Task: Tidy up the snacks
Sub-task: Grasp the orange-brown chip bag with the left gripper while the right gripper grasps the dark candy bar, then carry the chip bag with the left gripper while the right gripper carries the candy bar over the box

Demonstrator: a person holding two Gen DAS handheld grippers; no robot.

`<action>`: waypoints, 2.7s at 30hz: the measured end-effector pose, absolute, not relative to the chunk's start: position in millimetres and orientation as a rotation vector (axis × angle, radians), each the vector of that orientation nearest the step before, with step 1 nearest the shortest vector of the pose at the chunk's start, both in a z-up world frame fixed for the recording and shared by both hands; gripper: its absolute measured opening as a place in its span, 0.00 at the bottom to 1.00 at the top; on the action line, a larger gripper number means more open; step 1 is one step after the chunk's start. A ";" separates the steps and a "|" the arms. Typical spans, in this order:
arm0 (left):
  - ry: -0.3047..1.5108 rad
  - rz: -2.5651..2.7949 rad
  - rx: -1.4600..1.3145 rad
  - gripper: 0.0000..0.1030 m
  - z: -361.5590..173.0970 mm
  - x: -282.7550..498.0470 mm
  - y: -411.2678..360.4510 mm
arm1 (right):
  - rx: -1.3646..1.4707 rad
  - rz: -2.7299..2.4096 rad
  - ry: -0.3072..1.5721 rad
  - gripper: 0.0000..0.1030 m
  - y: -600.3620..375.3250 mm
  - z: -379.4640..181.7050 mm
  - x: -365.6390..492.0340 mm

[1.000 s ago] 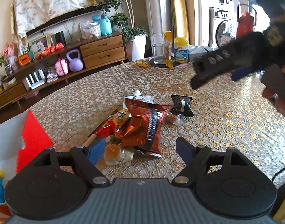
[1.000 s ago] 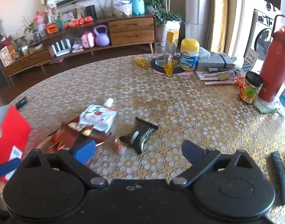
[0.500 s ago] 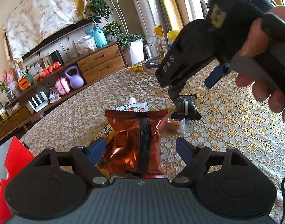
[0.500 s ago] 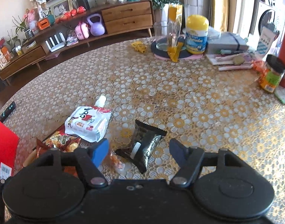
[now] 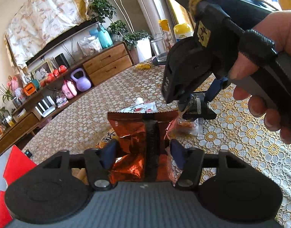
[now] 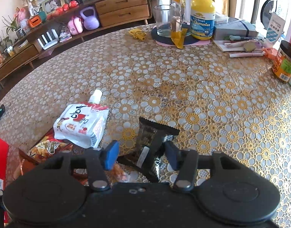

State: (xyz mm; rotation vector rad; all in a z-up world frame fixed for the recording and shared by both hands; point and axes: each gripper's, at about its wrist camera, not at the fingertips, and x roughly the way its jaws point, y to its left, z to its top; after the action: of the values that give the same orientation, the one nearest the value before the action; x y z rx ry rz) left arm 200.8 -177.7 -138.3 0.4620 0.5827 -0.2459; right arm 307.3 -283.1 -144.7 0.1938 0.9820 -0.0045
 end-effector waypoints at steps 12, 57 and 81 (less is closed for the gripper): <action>0.616 -0.265 0.395 0.39 -124.9 199.4 -170.6 | 0.200 -0.007 0.951 0.21 -297.7 -134.9 292.2; 0.823 -0.178 0.077 0.39 12.9 101.9 -5.4 | -0.008 0.315 0.779 0.21 -197.6 16.9 98.8; 0.869 0.092 0.061 0.39 44.7 125.4 197.8 | -0.173 0.553 0.745 0.21 -6.5 36.5 139.0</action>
State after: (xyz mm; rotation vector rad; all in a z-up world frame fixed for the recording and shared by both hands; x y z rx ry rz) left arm 125.4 197.8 44.7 0.0608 0.8694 0.0924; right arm 139.0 -6.5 36.5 -0.1726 0.7448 0.5532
